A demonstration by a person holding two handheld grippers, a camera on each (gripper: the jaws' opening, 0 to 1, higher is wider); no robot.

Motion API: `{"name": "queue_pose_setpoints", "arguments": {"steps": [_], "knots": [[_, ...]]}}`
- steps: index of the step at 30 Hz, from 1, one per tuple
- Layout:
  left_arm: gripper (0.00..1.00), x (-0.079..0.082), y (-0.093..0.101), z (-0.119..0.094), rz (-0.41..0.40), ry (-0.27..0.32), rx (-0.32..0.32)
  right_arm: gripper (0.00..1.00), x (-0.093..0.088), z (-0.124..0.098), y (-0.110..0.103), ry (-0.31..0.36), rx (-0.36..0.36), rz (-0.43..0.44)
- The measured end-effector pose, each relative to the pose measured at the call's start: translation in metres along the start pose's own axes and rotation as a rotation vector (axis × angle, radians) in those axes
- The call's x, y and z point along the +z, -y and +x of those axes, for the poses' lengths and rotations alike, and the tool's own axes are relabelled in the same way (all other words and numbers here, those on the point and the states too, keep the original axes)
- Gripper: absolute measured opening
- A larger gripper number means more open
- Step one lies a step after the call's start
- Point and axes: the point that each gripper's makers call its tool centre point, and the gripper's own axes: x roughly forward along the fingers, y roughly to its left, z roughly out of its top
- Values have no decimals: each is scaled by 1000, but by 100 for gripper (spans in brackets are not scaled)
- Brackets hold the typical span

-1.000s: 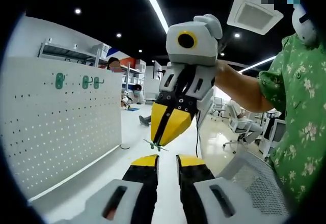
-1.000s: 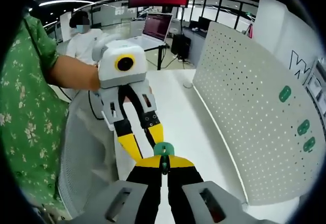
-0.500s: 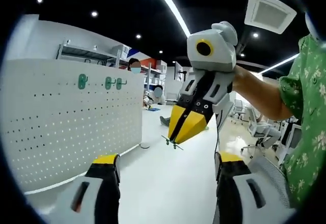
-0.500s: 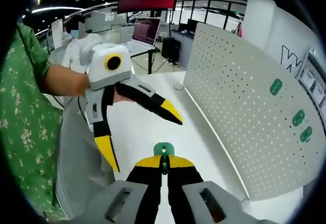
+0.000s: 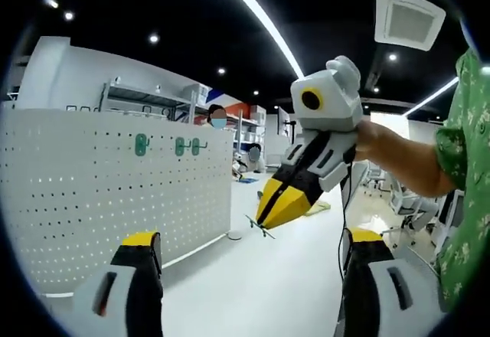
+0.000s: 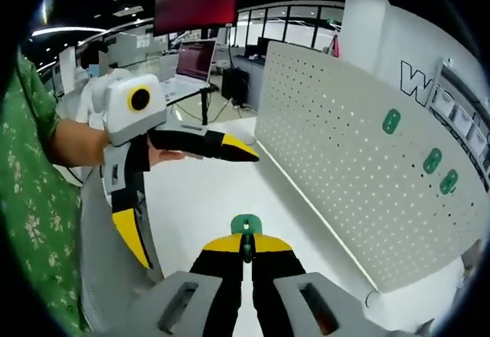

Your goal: Insert the hook assembly into the mounting plate slot until the hook locks in place.

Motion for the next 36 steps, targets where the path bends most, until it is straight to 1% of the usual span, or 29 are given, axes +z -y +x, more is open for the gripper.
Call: {"name": "queue_pose_setpoints", "arguments": {"steps": [1, 4, 7, 8, 10, 11, 13, 14, 17, 19, 20, 21, 22, 23, 24, 25, 27, 28, 30, 36], "knots": [[100, 0, 0, 0, 4, -2, 1, 1, 1, 0, 2, 12, -12, 7], [100, 3, 0, 0, 10, -1, 0, 1, 5, -2, 13, 41, -82, 27], [100, 5, -1, 0, 12, 3, 3, 1, 11, -4, 17, 87, -124, 58], [100, 6, -1, -1, 13, 5, 2, 1, 12, -5, 21, 101, -151, 65], [100, 7, -2, 0, 16, 4, 3, 1, 13, -7, 26, 109, -184, 72], [100, 6, -2, 0, 22, -2, 4, 1, 16, -9, 31, 133, -221, 90], [100, 7, -2, 0, 26, 0, 4, 1, 20, -12, 36, 158, -253, 107], [99, 7, -2, 0, 29, -1, 4, 1, 23, -15, 43, 184, -291, 121], [99, 7, -2, 1, 43, -7, 11, 1, 29, -20, 54, 222, -356, 150], [99, 6, -1, 1, 56, -15, 12, 1, 33, -27, 65, 256, -425, 171], [99, 5, -1, 0, 64, -22, 15, 1, 36, -31, 74, 276, -477, 171], [98, 4, -1, 0, 70, -28, 16, 1, 37, -35, 80, 288, -511, 178], [98, 4, -1, 0, 73, -30, 14, 1, 38, -38, 84, 301, -539, 189], [97, 4, -1, 0, 74, -31, 14, 1, 41, -42, 90, 330, -563, 215], [97, 4, -1, 0, 74, -33, 14, 1, 44, -43, 92, 355, -566, 235], [97, 4, -1, -1, 72, -33, 13, 1, 48, -48, 98, 390, -597, 256], [97, 3, -1, -1, 71, -34, 12, 1, 48, -51, 103, 385, -628, 241], [97, 3, -1, -1, 72, -35, 11, 1, 50, -52, 106, 398, -647, 244], [96, 3, -1, -1, 71, -34, 11, 1, 55, -52, 108, 427, -644, 266], [96, 5, -3, -2, 72, -29, 11, 1, 71, -59, 120, 480, -709, 248]]}}
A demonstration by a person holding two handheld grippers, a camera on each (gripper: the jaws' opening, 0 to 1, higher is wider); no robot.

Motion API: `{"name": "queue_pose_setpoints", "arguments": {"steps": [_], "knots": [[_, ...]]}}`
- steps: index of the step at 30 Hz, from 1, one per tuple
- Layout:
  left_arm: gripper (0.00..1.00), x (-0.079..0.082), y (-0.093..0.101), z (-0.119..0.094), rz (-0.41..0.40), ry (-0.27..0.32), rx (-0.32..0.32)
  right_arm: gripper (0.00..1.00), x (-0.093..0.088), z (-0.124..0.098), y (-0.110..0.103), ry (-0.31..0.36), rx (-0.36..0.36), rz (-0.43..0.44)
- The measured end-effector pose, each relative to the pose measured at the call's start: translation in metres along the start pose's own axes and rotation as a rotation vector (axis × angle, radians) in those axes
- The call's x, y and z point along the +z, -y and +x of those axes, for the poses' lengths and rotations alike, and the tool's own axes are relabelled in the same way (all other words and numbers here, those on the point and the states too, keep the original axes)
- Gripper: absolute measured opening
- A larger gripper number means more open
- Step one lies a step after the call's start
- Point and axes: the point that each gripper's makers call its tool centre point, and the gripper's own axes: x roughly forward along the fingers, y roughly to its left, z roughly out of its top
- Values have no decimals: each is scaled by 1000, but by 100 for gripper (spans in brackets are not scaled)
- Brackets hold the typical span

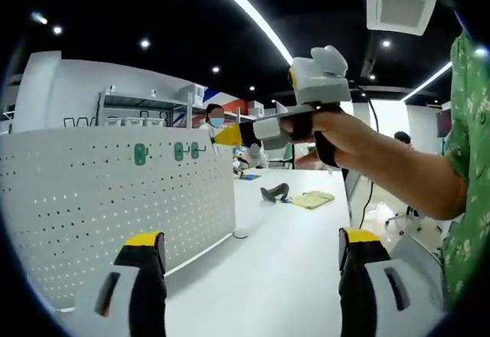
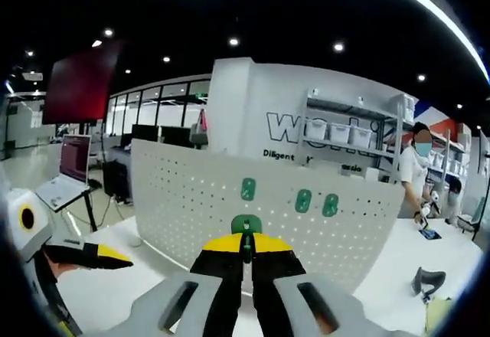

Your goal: Insert the hook assembly into the mounting plate slot until the hook locks in place.

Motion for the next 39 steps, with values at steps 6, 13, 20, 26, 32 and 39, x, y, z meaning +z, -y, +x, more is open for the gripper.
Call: {"name": "queue_pose_setpoints", "arguments": {"steps": [6, 13, 20, 26, 32, 39], "knots": [[96, 1, -3, -2, -3, 3, 5, 1, 12, 9, 11, 41, -51, 20], [95, 1, -5, -5, -3, 6, 9, 1, 10, 26, 13, 39, -68, 73], [94, 0, -9, -8, -4, 6, 16, 1, 15, 41, 15, 40, -76, 88], [93, 0, -15, -11, -8, 6, 20, 1, 16, 62, 24, 33, -87, 88], [92, 2, -22, -12, -10, 13, 24, 1, 18, 81, 31, 37, -96, 94], [91, 5, -29, -11, -12, 23, 28, 1, 16, 104, 37, 30, -106, 105]]}}
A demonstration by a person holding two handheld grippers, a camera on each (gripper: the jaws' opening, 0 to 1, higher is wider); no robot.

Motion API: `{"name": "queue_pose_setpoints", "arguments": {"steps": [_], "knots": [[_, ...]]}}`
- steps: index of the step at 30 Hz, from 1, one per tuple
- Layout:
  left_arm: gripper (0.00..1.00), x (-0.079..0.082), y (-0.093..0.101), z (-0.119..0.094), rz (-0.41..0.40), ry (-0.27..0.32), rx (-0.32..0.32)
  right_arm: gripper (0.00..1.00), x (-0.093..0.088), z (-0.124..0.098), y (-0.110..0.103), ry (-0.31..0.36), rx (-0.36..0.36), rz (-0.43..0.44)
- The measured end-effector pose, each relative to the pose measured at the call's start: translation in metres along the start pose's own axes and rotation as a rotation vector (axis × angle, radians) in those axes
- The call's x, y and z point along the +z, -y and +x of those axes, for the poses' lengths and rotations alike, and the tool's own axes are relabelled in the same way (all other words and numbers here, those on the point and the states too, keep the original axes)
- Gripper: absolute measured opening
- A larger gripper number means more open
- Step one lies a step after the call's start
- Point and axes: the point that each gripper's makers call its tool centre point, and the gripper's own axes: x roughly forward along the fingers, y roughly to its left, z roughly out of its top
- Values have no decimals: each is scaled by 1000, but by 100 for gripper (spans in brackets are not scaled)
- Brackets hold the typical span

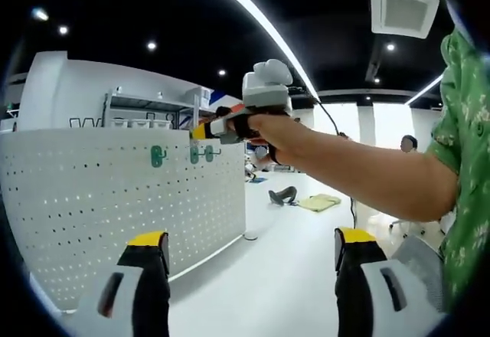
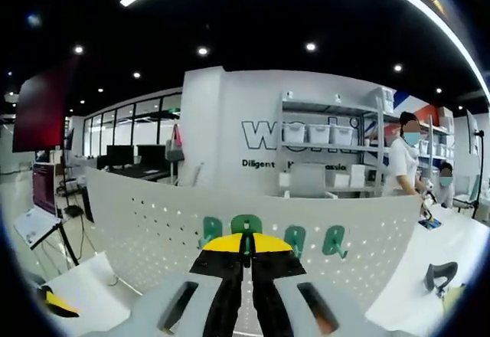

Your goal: Insert the hook assembly into the mounting plate slot until the hook locks in place.

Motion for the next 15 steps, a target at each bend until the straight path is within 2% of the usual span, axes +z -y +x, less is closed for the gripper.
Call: {"name": "queue_pose_setpoints", "arguments": {"steps": [9, 15], "knots": [[91, 1, -5, -1, -2, 6, 2, 1, -8, 21, 4, -2, -21, 51], [90, 1, -9, -4, -2, 5, 6, 1, -11, 27, 7, 10, -35, 73]]}}
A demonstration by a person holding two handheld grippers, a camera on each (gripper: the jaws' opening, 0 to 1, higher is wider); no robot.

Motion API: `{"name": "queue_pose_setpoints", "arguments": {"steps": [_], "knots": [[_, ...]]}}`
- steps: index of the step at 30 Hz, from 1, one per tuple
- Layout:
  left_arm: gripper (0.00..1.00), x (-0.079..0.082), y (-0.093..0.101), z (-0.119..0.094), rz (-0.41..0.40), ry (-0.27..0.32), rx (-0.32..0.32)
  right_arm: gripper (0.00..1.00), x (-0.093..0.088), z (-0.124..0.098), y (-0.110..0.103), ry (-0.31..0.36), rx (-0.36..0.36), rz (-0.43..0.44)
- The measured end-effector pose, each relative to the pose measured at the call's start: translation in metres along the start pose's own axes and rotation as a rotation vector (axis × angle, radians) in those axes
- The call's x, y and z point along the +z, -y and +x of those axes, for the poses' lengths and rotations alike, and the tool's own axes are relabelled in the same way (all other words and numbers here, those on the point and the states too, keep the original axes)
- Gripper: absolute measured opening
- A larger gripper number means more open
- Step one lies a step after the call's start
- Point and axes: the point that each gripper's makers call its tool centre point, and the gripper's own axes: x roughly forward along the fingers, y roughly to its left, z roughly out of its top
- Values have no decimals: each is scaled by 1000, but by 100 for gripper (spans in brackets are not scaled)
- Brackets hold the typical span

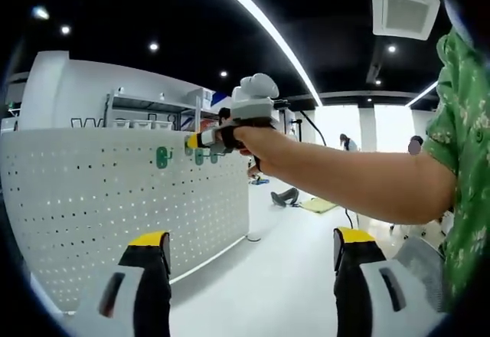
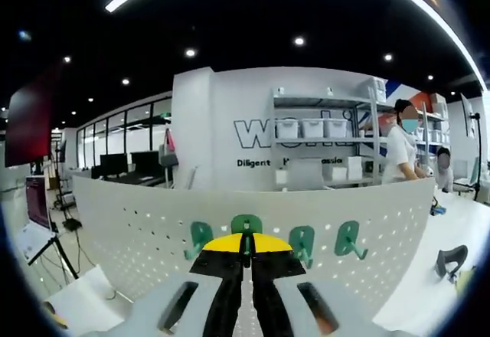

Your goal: Insert the hook assembly into the mounting plate slot until the hook locks in place.

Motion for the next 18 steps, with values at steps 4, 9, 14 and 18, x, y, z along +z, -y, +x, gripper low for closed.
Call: {"name": "queue_pose_setpoints", "arguments": {"steps": [4, 9, 14, 18], "knots": [[89, 0, -2, -1, -3, 2, 2, 1, -3, 4, -1, -4, 0, 5], [89, -2, -4, -2, -7, -1, 2, 1, -4, 8, 0, -6, -4, 5], [89, -3, -5, -2, -7, -4, 1, 1, -5, 13, 0, -11, -4, 10], [88, -3, -7, -2, -7, -7, 3, 1, -7, 15, 0, -15, 1, 15]]}}
